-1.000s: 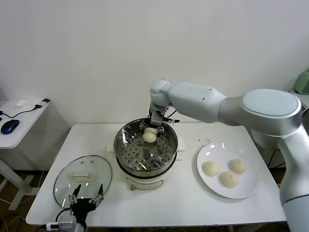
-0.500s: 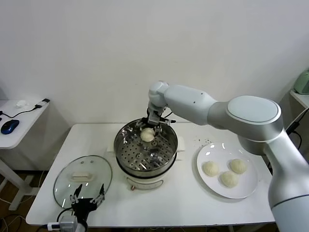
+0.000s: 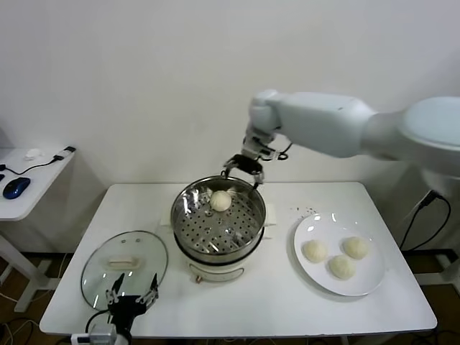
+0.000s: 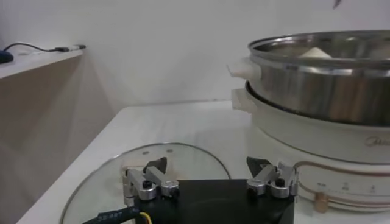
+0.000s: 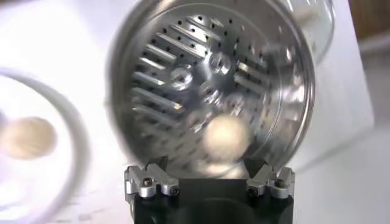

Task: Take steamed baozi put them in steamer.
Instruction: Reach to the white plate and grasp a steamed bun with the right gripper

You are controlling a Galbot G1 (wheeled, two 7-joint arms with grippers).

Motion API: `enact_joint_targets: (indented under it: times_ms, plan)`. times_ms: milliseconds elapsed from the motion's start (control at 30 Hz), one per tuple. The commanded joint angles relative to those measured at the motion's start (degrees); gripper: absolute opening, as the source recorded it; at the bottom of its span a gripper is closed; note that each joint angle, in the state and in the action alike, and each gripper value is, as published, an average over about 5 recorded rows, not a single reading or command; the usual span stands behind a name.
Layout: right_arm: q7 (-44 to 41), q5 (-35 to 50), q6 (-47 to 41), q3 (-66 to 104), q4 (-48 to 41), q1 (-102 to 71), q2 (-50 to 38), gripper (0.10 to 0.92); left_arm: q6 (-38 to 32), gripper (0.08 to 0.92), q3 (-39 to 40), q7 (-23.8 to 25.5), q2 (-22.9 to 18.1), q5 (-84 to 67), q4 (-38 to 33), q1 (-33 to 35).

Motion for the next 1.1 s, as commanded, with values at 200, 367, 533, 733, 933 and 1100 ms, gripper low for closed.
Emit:
enact_joint_targets:
  times_ms: [200, 367, 533, 733, 933, 1100]
  plan:
    - [6.17, 6.98, -34.09, -16.71, 26.29, 4.99, -32.15, 0.823, 0.2, 0.823, 0.24, 0.02, -0.13, 0.08, -0.3, 0.06]
    - [10.28, 2.64, -38.14, -5.47, 22.49, -10.29, -32.11, 0.823, 0.19, 0.823, 0.17, 0.03, -0.45, 0.11, -0.22, 0.22]
    - [12.1, -1.62, -39.57, 5.15, 15.13, -23.65, -29.16, 0.823, 0.19, 0.823, -0.26, 0.06, -0.79, 0.01, -0.23, 0.26]
    - [13.78, -4.07, -40.05, 15.25, 7.14, -33.44, -25.1, 0.823, 0.22, 0.823, -0.48, 0.06, -1.26, 0.04, 0.2, 0.26]
    - [14.18, -4.3, -39.78, 19.46, 2.7, -38.14, -21.28, 0.823, 0.08, 0.823, -0.41, 0.05, -1.56, 0.13, 0.91, 0.16]
    - [14.04, -4.12, -39.65, 20.33, 1.53, -39.23, -19.44, 0.823, 0.03, 0.823, -0.46, 0.04, -1.54, 0.16, 1.28, 0.08]
